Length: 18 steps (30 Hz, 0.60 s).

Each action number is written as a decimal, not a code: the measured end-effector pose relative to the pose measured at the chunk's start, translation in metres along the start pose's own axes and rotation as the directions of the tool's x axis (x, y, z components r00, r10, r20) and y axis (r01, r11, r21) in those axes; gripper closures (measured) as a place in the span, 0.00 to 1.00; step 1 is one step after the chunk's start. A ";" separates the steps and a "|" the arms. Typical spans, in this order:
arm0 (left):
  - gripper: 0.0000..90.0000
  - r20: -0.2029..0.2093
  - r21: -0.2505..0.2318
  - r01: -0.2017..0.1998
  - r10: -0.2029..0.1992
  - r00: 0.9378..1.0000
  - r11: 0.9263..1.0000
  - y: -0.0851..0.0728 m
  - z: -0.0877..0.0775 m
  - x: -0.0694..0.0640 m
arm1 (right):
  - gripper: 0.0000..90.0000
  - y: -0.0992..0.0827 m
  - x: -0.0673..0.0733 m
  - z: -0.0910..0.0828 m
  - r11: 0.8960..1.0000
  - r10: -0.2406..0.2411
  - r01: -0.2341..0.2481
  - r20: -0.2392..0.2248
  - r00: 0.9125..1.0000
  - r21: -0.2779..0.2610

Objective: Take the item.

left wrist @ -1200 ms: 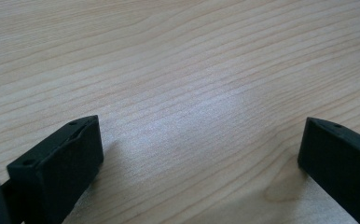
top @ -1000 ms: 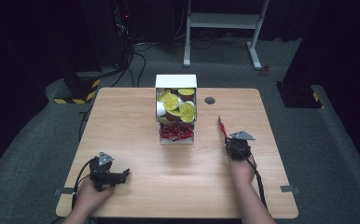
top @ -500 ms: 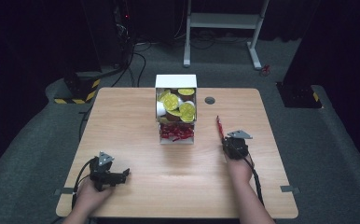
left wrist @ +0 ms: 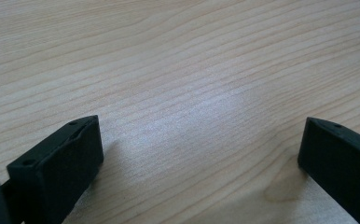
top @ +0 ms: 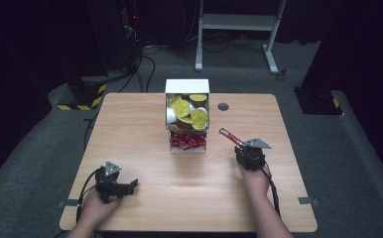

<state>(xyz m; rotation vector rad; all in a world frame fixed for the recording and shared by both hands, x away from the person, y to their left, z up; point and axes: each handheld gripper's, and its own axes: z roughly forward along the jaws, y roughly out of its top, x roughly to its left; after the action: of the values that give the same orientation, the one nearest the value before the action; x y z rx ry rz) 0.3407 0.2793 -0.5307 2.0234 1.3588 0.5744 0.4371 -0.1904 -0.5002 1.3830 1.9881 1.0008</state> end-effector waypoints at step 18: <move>0.00 0.000 0.000 0.001 -0.001 1.000 1.000 0.000 0.000 0.000 | 0.61 0.001 0.008 -0.019 1.000 0.003 -0.005 -0.053 0.999 -0.028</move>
<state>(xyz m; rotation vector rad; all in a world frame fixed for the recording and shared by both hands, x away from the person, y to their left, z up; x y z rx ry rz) 0.3407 0.2792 -0.5307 2.0225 1.3590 0.5739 0.4205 -0.1875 -0.4879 1.3594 2.0024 1.0730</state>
